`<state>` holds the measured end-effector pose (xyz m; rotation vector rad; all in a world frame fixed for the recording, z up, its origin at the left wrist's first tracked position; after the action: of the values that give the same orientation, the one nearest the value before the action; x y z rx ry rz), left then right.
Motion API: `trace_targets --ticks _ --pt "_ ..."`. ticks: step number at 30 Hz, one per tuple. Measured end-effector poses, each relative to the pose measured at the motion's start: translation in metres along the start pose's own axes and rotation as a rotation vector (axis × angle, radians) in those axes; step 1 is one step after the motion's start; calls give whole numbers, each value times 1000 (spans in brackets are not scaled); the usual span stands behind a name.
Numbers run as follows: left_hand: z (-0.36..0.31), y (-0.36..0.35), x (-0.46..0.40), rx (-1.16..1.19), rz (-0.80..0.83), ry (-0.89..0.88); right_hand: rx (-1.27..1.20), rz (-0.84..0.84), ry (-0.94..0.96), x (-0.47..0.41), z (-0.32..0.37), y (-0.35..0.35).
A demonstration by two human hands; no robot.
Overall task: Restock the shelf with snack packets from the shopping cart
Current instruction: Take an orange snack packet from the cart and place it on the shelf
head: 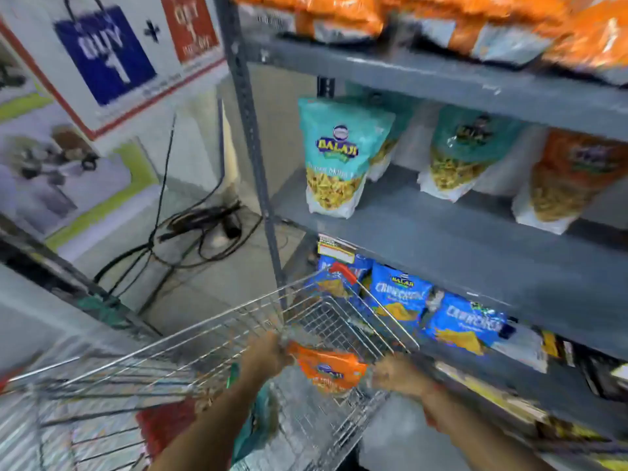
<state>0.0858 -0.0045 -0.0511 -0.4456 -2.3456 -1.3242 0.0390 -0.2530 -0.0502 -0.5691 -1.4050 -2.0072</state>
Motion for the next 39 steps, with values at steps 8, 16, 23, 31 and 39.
trace_targets --ticks 8,16,23,31,39 --pt "53 -117 -48 424 104 315 -59 59 -102 -77 -37 -38" --pt "39 -101 -48 437 -140 407 -372 -71 -169 -105 -61 -38" --pt "16 -71 -33 480 -295 339 -589 -239 -191 -91 -68 -4" --pt "-73 31 34 606 -571 -17 -878 -649 24 15 -44 87" --pt "-218 162 129 712 -717 -507 -979 -1073 216 208 -22 219"
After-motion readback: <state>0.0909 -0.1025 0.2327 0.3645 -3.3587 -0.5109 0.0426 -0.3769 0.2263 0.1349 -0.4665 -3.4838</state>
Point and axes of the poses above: each hand's wrist, its own x-axis away from the middle knuckle, its own y-axis out of the back of the hand, z = x × y, the point moved 10 cm from there along -x, towards the middle knuckle, and after that the axes turned 2 degrees about -y, right-handed, at the moved point
